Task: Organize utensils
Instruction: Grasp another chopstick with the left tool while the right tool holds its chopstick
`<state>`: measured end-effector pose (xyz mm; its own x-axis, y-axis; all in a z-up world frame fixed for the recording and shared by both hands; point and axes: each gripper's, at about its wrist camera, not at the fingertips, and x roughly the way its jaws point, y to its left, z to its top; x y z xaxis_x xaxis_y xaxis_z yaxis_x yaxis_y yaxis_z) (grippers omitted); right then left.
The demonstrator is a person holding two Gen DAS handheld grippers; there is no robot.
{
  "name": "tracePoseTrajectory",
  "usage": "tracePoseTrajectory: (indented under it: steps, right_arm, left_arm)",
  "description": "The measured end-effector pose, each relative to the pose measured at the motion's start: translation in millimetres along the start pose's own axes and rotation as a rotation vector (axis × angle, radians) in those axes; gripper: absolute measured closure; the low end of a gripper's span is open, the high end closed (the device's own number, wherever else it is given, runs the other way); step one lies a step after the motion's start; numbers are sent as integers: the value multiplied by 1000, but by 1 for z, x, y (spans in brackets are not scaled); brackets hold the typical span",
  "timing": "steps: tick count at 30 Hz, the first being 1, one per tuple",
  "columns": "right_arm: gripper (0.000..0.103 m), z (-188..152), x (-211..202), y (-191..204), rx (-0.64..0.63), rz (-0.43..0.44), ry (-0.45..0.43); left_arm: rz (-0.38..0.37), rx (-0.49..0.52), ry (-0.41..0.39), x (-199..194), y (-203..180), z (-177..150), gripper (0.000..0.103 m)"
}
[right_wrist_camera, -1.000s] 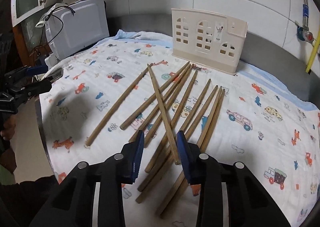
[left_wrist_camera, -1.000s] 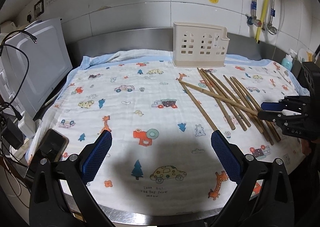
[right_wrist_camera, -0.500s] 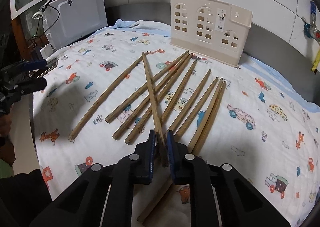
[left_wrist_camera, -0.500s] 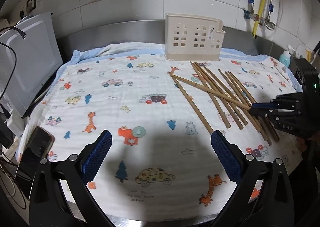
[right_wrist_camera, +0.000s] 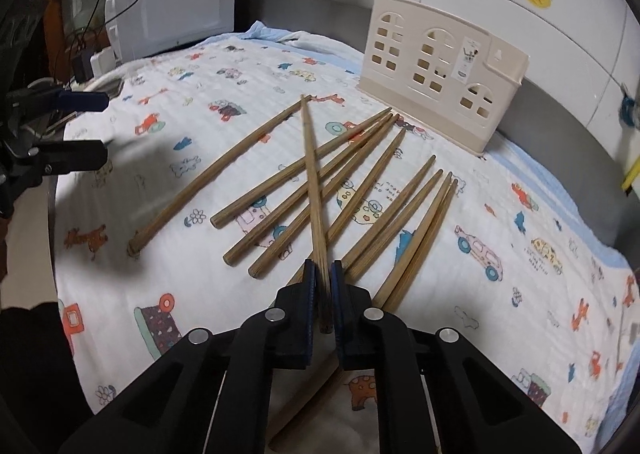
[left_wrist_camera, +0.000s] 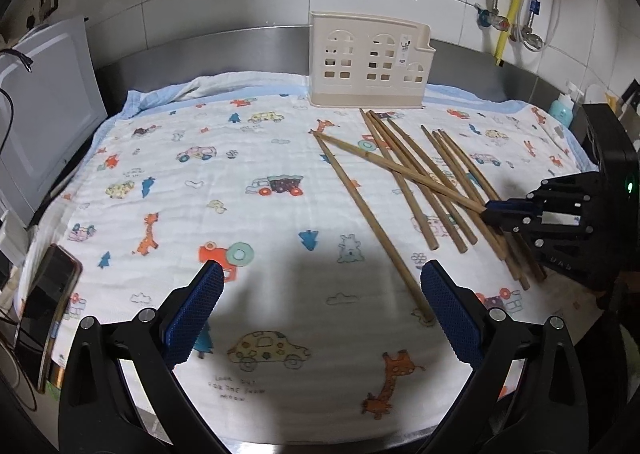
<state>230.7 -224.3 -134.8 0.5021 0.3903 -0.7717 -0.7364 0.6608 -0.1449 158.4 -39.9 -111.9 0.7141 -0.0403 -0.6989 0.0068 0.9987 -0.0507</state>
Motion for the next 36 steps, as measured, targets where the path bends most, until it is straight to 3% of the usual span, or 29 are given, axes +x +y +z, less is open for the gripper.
tracePoseTrajectory:
  steps: [7, 12, 17, 22, 36]
  right_arm:
    - [96, -3, -5, -7, 91, 40, -32]
    - [96, -1, -14, -13, 148, 60, -64]
    - [96, 0, -25, -13, 181, 56, -97]
    - [96, 0, -36, -17, 227, 49, -134]
    - [96, 3, -65, -14, 300, 15, -208]
  left_arm:
    - [-28, -11, -3, 1, -21, -2, 7]
    - [-49, -44, 35, 16, -35, 0, 24]
    - [-60, -97, 74, 34, -39, 2, 52]
    - [-56, -127, 99, 46, -42, -1, 69]
    - [-29, -146, 103, 54, -53, -3, 89]
